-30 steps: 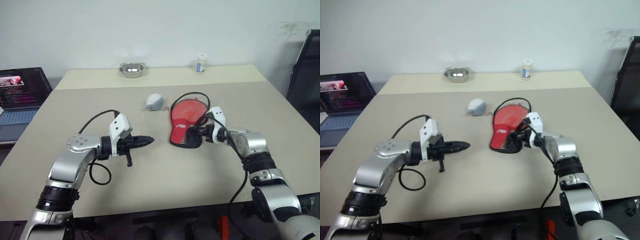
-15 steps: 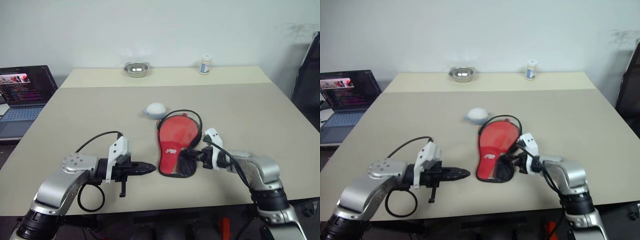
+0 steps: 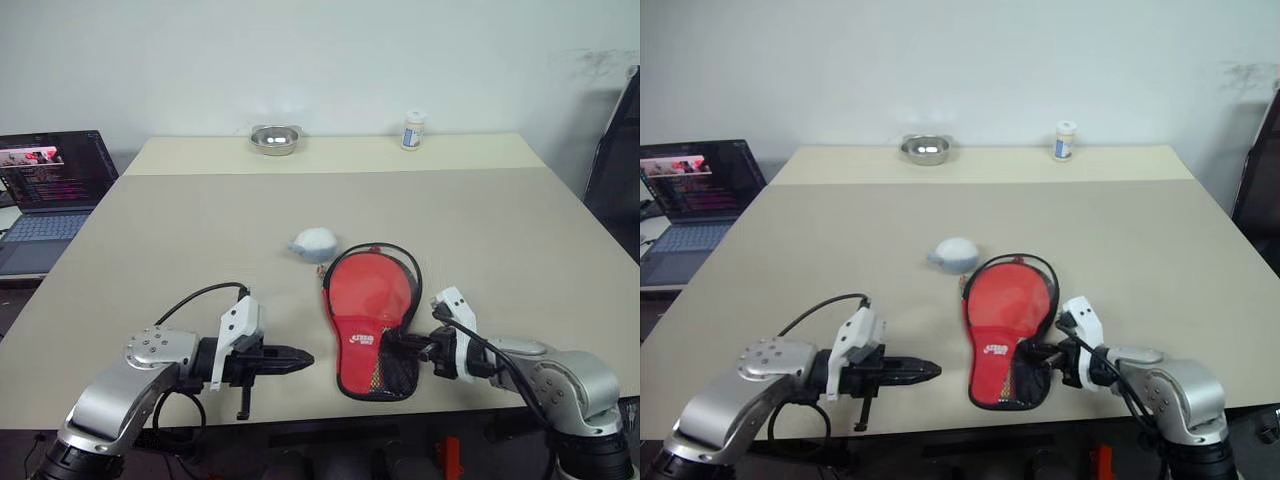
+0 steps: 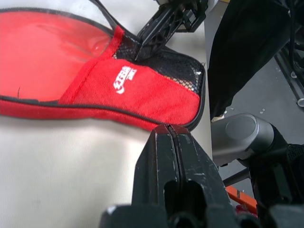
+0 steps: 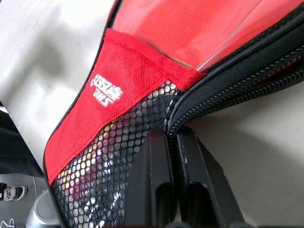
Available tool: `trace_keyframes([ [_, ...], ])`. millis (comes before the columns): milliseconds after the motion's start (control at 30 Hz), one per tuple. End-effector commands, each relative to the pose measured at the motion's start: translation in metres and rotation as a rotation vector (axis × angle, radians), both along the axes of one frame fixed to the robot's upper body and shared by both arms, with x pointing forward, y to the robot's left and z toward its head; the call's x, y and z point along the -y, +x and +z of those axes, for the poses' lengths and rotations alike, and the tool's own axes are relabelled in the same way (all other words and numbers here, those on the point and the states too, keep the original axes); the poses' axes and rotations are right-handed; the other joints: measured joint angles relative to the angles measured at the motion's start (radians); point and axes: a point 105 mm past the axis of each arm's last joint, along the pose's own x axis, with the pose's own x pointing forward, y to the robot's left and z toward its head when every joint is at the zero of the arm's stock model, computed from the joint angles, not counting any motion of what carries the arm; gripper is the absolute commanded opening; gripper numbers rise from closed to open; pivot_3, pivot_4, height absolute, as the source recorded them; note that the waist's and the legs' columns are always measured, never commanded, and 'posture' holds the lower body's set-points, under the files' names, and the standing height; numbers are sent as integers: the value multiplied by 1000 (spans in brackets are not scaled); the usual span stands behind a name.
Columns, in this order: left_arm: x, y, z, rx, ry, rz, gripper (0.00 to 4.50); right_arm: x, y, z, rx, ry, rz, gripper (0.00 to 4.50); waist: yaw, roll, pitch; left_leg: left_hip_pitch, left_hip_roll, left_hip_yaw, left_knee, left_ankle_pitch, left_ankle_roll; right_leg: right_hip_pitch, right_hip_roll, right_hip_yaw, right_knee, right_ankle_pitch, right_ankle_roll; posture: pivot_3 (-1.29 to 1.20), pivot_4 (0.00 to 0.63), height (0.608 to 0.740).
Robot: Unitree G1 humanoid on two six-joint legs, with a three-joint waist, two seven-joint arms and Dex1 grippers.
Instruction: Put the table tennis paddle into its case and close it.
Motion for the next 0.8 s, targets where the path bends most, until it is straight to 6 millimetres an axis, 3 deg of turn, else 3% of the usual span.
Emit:
trace_keyframes([
  [33, -3, 0, 2, 27, 8, -1, 0, 9, -2, 0, -6, -16, -14, 19, 2, 0, 0, 0, 0, 0, 0, 0, 0, 0, 0, 0, 0, 0, 0, 0, 150, 740],
  [433, -3, 3, 4, 43, 13, 10, 0, 21, -2, -6, -28, -43, -23, 19, 6, -1, 0, 0, 0, 0, 0, 0, 0, 1, 0, 0, -1, 0, 0, 0, 150, 740],
  [633, -3, 5, 8, 53, 19, 9, 0, 24, -15, -8, -63, -51, 21, 19, 21, -1, -1, 0, -1, 0, 0, 0, 0, 1, 0, -1, -2, 0, 1, 0, 150, 740],
  [800, -1, 7, 9, 59, 19, 7, 0, 25, -14, -12, -68, -63, 0, 19, 28, -1, -1, 0, -1, 0, 0, 0, 0, 1, 0, -1, -2, 0, 1, 0, 150, 740],
])
